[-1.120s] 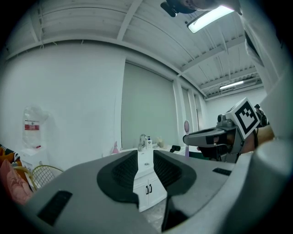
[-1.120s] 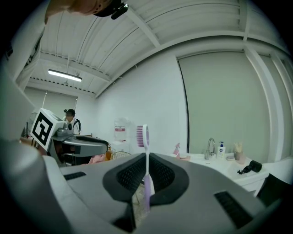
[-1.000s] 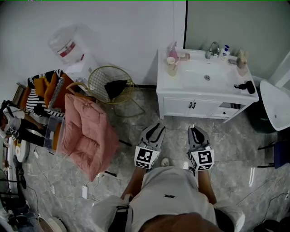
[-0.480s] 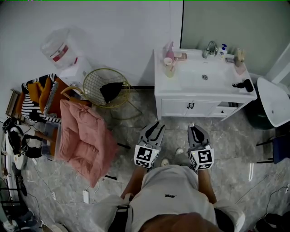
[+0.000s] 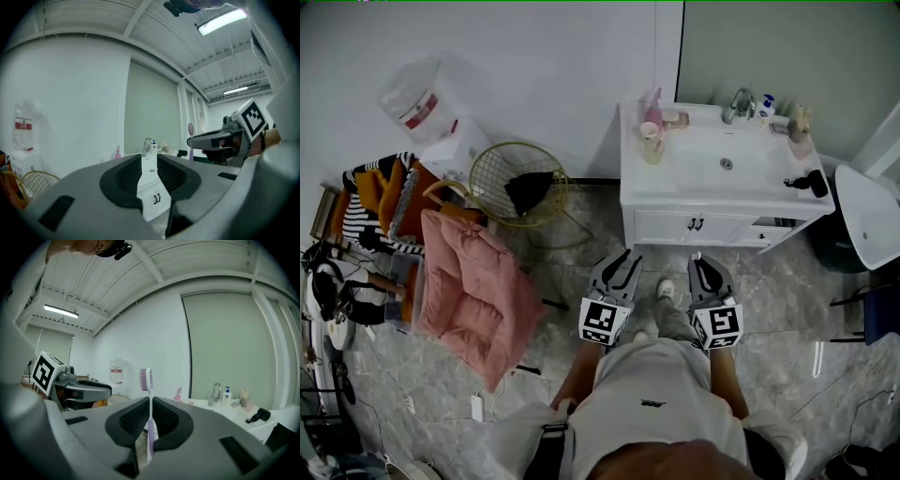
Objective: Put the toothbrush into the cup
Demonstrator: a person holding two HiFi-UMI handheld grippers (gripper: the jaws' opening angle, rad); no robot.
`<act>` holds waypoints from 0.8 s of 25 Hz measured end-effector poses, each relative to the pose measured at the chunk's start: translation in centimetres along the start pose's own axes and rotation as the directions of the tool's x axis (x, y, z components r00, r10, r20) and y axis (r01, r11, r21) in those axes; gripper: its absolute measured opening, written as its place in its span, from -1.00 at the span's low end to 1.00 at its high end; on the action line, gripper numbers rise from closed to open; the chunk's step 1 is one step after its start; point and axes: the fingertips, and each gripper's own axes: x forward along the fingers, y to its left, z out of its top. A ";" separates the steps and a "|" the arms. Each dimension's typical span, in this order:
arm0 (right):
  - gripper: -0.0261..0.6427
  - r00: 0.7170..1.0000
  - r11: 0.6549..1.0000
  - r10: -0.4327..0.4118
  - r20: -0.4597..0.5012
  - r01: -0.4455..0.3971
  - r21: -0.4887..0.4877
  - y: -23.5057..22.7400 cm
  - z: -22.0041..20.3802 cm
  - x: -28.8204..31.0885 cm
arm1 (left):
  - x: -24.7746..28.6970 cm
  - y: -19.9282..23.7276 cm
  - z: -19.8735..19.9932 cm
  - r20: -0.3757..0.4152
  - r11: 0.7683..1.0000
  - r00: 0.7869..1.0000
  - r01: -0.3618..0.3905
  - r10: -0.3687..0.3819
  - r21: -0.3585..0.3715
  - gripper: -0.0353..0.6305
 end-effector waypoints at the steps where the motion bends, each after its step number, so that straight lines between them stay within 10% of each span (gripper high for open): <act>1: -0.80 1.000 1.000 0.004 0.000 -0.004 0.001 -0.2 0.0 0.4 | 0.3 0.3 0.0 -0.002 1.000 1.000 -0.004 0.004 0.000 -0.61; 20: -0.80 0.998 0.998 0.059 0.008 -0.059 0.011 -6.2 1.5 8.9 | 8.9 4.8 0.8 -0.028 0.998 0.998 -0.062 0.063 0.004 -0.61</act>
